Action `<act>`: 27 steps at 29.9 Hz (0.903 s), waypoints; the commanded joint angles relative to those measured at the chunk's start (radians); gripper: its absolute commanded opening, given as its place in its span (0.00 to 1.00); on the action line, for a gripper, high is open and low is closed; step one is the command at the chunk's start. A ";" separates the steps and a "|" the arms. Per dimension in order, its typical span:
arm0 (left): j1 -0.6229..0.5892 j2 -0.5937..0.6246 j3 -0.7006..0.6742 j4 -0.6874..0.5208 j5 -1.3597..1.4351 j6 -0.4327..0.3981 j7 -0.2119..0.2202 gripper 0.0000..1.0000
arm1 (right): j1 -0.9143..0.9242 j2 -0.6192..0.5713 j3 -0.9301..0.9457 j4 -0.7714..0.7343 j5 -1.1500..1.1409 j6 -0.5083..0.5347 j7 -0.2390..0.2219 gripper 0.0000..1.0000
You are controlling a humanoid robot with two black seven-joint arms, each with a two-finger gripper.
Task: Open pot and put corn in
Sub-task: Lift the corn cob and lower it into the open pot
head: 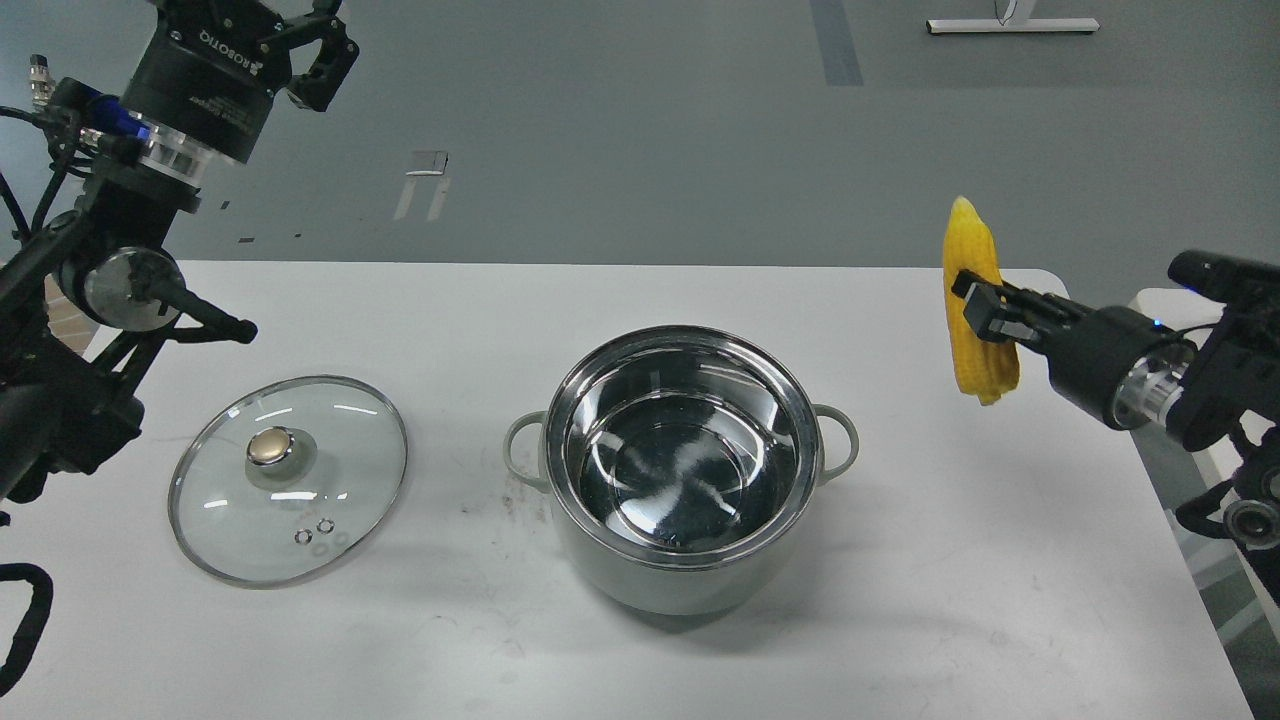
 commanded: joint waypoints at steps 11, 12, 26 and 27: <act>0.016 0.029 -0.003 -0.024 0.000 0.000 -0.003 0.98 | 0.139 0.170 -0.402 0.007 0.034 0.000 0.011 0.00; 0.018 0.032 -0.003 -0.031 0.000 0.000 -0.003 0.98 | 0.139 0.169 -0.430 0.007 0.033 0.000 0.006 0.00; 0.021 0.035 -0.013 -0.042 0.000 0.000 -0.003 0.98 | 0.124 0.138 -0.482 0.002 0.033 0.000 0.000 0.50; 0.023 0.038 -0.013 -0.044 0.000 0.000 -0.003 0.98 | 0.124 0.138 -0.487 0.002 0.033 0.000 0.000 0.53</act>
